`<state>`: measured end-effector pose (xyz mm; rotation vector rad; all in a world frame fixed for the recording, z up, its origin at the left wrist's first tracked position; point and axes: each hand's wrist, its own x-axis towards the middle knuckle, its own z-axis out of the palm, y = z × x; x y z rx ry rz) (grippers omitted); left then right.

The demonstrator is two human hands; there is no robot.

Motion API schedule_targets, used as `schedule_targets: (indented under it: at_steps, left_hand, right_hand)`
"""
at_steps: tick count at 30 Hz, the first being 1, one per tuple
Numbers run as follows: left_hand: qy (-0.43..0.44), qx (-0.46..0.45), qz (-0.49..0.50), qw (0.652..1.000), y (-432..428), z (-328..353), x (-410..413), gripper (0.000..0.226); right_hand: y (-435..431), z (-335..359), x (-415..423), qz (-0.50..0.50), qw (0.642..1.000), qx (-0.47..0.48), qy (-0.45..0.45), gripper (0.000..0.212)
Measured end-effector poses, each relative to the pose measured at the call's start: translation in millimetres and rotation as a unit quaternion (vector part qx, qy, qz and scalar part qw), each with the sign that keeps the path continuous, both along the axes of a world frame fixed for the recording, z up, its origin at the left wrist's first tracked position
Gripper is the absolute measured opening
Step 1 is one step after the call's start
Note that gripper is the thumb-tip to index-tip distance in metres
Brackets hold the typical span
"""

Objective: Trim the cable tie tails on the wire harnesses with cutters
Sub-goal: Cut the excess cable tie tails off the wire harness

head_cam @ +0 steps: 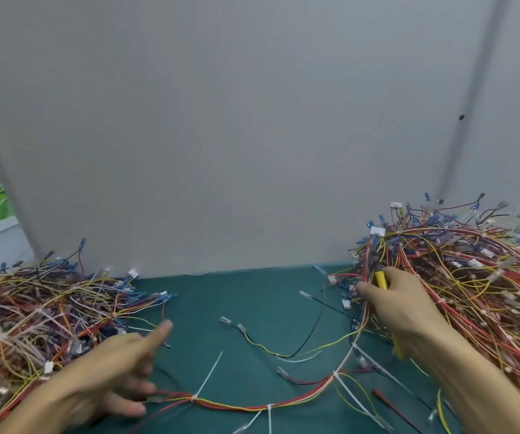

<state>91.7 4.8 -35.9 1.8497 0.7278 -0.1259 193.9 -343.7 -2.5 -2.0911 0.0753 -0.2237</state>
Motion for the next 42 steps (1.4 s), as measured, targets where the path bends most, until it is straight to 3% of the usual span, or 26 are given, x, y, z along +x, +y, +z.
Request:
schedule_targets:
  at_steps: [2,4,8,10,15,19,24,29,31,34,35,39,42]
  left_hand:
    - [0.025,0.058,0.056,0.996,8,-3,1,0.071]
    - [0.079,0.137,0.025,0.987,14,-6,1,0.068]
    - [0.162,0.395,-0.128,0.895,10,-12,3,0.072]
    - [0.160,0.457,-0.140,0.864,6,-16,6,0.076]
    - [0.147,0.462,-0.155,0.861,-5,-26,10,0.069]
    - [0.132,0.461,-0.137,0.867,-16,-25,9,0.051]
    - [0.104,0.452,-0.102,0.880,-24,-21,8,0.029]
    - [-0.112,0.322,-0.034,0.940,-18,-24,12,0.010]
    - [-0.142,0.369,-0.024,0.918,-16,-21,13,0.015]
    - [-0.037,0.562,-0.036,0.826,-20,-19,7,0.039]
    - [0.008,0.578,-0.042,0.815,-22,-20,6,0.043]
    - [0.136,0.522,-0.090,0.837,-37,-29,0,0.065]
    - [0.155,0.511,-0.095,0.840,-47,-33,-2,0.058]
  right_hand:
    - [0,-6,-1,0.001,1.000,0.011,0.013,0.032]
    - [1,-10,-3,0.006,0.999,0.025,0.022,0.029]
    - [5,-18,-8,0.015,0.999,0.037,0.006,0.023]
    - [10,-21,-12,0.019,1.000,0.006,-0.020,0.012]
    - [21,-36,-15,0.069,0.977,-0.203,0.004,0.013]
    - [36,-55,-23,0.069,0.950,-0.303,0.033,0.008]
    - [35,-67,-20,0.071,0.940,-0.333,0.038,0.009]
    - [19,-46,-7,0.038,0.952,-0.302,0.014,0.018]
    - [14,-39,-2,0.014,0.943,-0.331,0.001,0.019]
    - [15,-37,4,0.019,0.923,-0.382,0.043,0.016]
    - [17,-40,5,0.030,0.916,-0.395,0.064,0.016]
    - [27,-61,6,0.061,0.905,-0.407,0.110,0.016]
    - [30,-68,5,0.062,0.910,-0.394,0.118,0.012]
